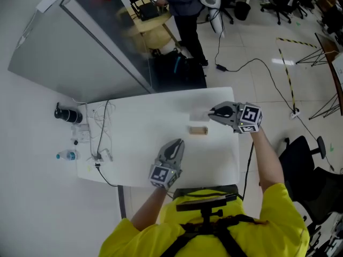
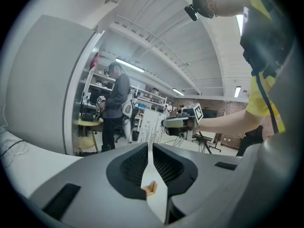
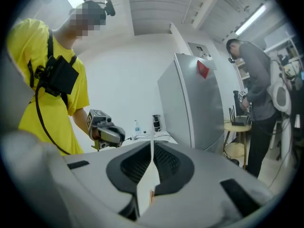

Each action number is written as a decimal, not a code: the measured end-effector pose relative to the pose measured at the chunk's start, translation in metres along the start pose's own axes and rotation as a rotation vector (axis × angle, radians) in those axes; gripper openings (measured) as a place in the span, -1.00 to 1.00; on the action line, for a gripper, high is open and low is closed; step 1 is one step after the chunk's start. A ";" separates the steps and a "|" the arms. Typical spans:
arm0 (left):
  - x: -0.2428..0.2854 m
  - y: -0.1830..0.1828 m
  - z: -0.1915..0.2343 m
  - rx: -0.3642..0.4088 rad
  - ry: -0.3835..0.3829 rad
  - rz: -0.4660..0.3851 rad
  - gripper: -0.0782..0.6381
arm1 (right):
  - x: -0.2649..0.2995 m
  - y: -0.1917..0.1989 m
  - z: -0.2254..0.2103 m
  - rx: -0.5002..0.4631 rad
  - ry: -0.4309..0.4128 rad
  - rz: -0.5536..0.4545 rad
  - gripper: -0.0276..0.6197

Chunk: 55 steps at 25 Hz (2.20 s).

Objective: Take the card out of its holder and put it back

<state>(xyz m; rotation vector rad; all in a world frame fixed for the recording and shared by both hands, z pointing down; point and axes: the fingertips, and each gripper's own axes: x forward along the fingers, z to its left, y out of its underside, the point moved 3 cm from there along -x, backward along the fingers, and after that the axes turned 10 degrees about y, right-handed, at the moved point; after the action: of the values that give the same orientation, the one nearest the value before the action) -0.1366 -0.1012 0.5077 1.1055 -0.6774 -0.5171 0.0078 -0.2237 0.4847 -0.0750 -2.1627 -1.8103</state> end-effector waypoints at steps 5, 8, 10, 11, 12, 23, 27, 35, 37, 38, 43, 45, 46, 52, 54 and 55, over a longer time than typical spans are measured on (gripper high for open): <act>-0.001 -0.011 -0.005 0.049 -0.018 -0.077 -0.71 | -0.022 -0.061 0.015 -0.088 0.016 -0.032 -0.86; -0.002 -0.016 -0.010 0.070 -0.034 -0.075 -0.71 | -0.027 -0.070 0.022 -0.103 0.029 -0.039 -0.86; -0.002 -0.019 -0.014 0.083 -0.018 -0.086 -0.71 | -0.026 -0.069 0.026 -0.107 0.030 -0.037 -0.86; -0.002 -0.019 -0.015 0.086 -0.010 -0.091 -0.72 | -0.025 -0.068 0.028 -0.108 0.030 -0.035 -0.86; -0.002 -0.019 -0.016 0.089 -0.009 -0.090 -0.72 | -0.024 -0.067 0.029 -0.107 0.031 -0.033 -0.86; -0.003 -0.016 -0.021 0.097 -0.020 -0.062 -0.72 | -0.021 -0.050 0.021 -0.072 0.032 -0.018 -0.86; 0.002 -0.009 -0.021 0.088 -0.016 -0.039 -0.72 | -0.017 -0.028 0.020 -0.052 0.013 0.001 -0.86; 0.008 0.008 -0.019 0.078 0.003 0.026 -0.72 | 0.018 0.069 0.006 0.012 -0.001 0.084 -0.86; 0.010 0.015 -0.019 0.063 0.004 0.034 -0.72 | 0.025 0.088 0.001 0.029 0.002 0.093 -0.86; 0.011 0.018 -0.019 0.052 0.004 0.036 -0.72 | 0.027 0.096 -0.001 0.036 0.001 0.095 -0.86; 0.014 0.025 -0.020 0.030 -0.005 0.063 -0.72 | 0.035 0.121 -0.013 0.066 0.005 0.092 -0.86; 0.014 0.028 -0.023 0.023 -0.009 0.069 -0.72 | 0.035 0.126 -0.013 0.080 0.004 0.080 -0.85; 0.014 0.030 -0.025 0.015 -0.012 0.072 -0.72 | 0.036 0.127 -0.012 0.083 0.002 0.076 -0.86; 0.014 0.035 -0.030 0.003 -0.018 0.083 -0.72 | 0.038 0.128 -0.007 0.068 -0.018 0.082 -0.86; 0.014 0.036 -0.029 0.006 -0.020 0.084 -0.72 | 0.034 0.129 -0.009 0.060 -0.008 0.088 -0.86; 0.013 0.036 -0.028 0.004 -0.023 0.085 -0.72 | 0.033 0.130 -0.010 0.057 -0.006 0.092 -0.86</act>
<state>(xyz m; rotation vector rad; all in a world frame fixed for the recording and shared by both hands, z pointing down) -0.1055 -0.0795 0.5359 1.0714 -0.7428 -0.4566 0.0097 -0.2132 0.6192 -0.1639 -2.1763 -1.6985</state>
